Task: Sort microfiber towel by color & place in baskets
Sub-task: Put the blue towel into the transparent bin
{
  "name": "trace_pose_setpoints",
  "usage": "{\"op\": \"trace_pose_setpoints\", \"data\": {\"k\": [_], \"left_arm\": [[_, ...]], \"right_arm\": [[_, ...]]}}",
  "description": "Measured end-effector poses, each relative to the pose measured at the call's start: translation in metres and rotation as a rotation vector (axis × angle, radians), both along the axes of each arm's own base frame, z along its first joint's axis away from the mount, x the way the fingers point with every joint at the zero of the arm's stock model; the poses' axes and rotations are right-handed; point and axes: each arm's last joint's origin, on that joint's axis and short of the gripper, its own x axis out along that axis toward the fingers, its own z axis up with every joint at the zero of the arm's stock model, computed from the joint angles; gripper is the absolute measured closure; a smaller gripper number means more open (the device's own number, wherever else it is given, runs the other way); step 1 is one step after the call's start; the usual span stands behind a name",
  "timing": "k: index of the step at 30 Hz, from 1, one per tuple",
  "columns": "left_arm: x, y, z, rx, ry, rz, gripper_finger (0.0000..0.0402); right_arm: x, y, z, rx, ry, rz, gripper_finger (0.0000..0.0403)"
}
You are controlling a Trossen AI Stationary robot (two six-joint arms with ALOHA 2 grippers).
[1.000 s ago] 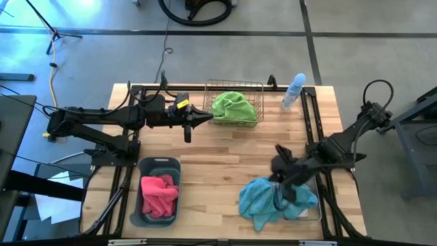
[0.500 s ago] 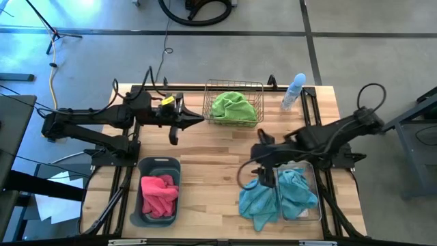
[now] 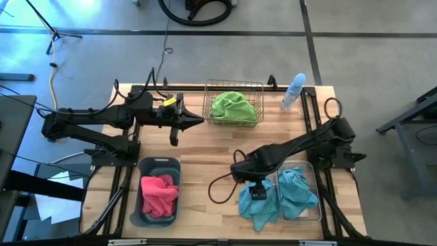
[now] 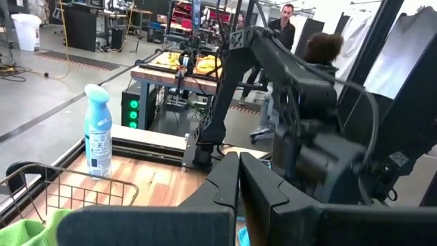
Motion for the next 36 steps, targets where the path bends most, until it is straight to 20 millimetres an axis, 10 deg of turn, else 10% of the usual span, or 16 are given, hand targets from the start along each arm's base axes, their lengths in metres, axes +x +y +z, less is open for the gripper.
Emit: {"op": "trace_pose_setpoints", "data": {"k": [36], "left_arm": [[0.000, 0.000, 0.000, 0.018, 0.002, 0.003, 0.0401]], "right_arm": [[0.010, 0.036, -0.115, -0.184, 0.361, 0.164, 0.0124]]}}
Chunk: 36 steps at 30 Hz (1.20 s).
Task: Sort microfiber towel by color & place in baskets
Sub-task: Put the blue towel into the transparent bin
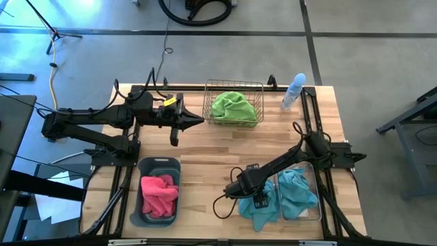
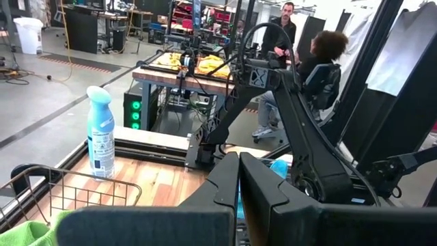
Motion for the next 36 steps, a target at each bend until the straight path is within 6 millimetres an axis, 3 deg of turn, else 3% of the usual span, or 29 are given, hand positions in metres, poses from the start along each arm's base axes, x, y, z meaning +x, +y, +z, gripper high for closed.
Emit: {"op": "trace_pose_setpoints", "data": {"k": [5, 12, 18, 23, 29, 36], "left_arm": [[0.000, 0.000, 0.000, 0.002, 0.000, 0.002, 0.0401], [0.000, 0.000, 0.000, 0.002, 0.000, 0.002, 0.0401], [0.000, 0.000, 0.000, 0.007, 0.000, 0.002, 0.0401], [0.000, 0.000, 0.000, 0.007, 0.000, 0.002, 0.0401], [0.000, 0.000, 0.000, 0.007, -0.001, 0.002, 0.0401], [0.000, 0.002, 0.000, 0.009, 0.000, 0.059, 0.0401]], "right_arm": [[-0.001, 0.005, -0.004, -0.020, -0.012, 0.023, 0.0182], [0.000, 0.007, -0.004, 0.020, -0.012, 0.011, 0.0379], [0.001, 0.005, 0.009, 0.002, -0.090, 0.009, 0.0396], [0.000, -0.003, 0.041, 0.000, -0.193, -0.011, 0.0399], [-0.010, -0.021, 0.094, 0.028, -0.341, -0.123, 0.0400], [-0.037, -0.036, 0.159, 0.097, -0.539, -0.218, 0.0402]]}}
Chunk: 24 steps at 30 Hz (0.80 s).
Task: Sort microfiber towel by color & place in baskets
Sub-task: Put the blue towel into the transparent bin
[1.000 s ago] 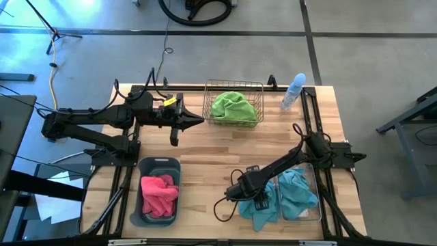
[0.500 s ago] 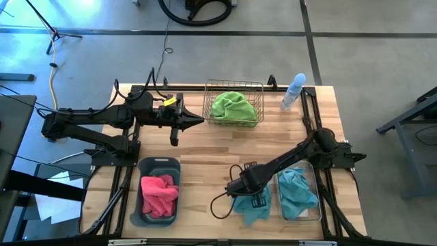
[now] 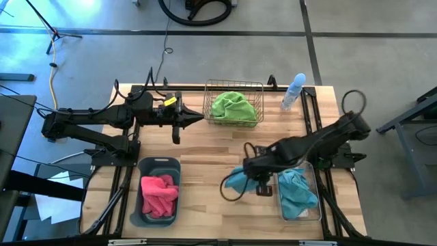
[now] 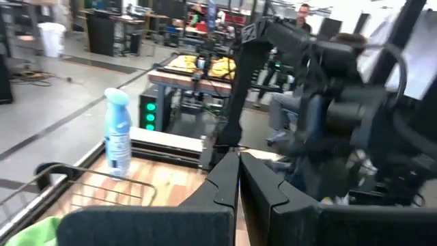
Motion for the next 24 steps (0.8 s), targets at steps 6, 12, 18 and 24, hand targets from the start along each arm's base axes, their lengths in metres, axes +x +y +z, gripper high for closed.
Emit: {"op": "trace_pose_setpoints", "data": {"k": [6, 12, 18, 24], "left_arm": [[0.000, 0.003, 0.001, 0.004, -0.015, 0.100, 0.0401], [0.000, 0.004, 0.006, 0.005, -0.066, 0.146, 0.0401], [-0.001, 0.005, 0.010, -0.004, -0.110, 0.158, 0.0401], [-0.001, 0.004, 0.011, -0.022, -0.118, 0.157, 0.0401]], "right_arm": [[-0.035, -0.007, 0.039, 0.042, -0.077, -0.033, 0.0402], [-0.076, -0.010, 0.065, 0.036, -0.098, -0.064, 0.0402], [-0.129, -0.016, 0.087, 0.061, -0.084, -0.135, 0.0402], [-0.174, -0.019, 0.099, 0.091, -0.070, -0.200, 0.0402]]}}
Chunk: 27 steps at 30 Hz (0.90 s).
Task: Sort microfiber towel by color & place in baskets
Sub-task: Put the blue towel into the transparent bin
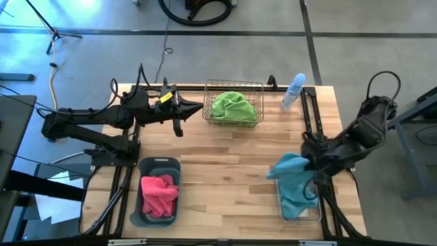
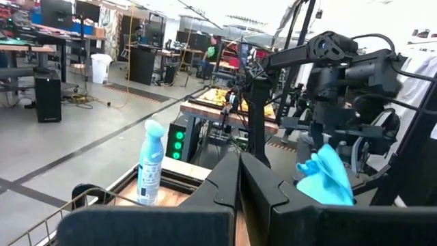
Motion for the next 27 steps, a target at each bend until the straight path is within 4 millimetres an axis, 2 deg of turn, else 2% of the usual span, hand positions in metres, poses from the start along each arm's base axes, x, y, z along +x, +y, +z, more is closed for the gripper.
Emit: {"op": "trace_pose_setpoints", "data": {"k": [7, 13, 17, 22, 27], "left_arm": [[0.000, 0.000, 0.000, -0.022, -0.004, -0.001, 0.0402], [0.000, 0.000, 0.000, -0.025, -0.005, -0.002, 0.0401], [0.000, 0.000, 0.000, -0.026, -0.005, -0.002, 0.0401], [0.000, 0.000, 0.000, -0.026, -0.004, -0.002, 0.0402], [0.000, 0.000, 0.000, -0.025, -0.004, -0.002, 0.0401]], "right_arm": [[-0.033, -0.001, -0.003, 0.053, 0.067, -0.009, 0.0402], [-0.049, -0.003, -0.037, 0.088, 0.238, -0.031, 0.0402], [-0.046, 0.002, -0.051, 0.097, 0.223, -0.001, 0.0402], [-0.045, 0.004, -0.052, 0.100, 0.218, 0.022, 0.0402], [-0.036, 0.013, -0.052, 0.115, 0.132, 0.014, 0.0402]]}}
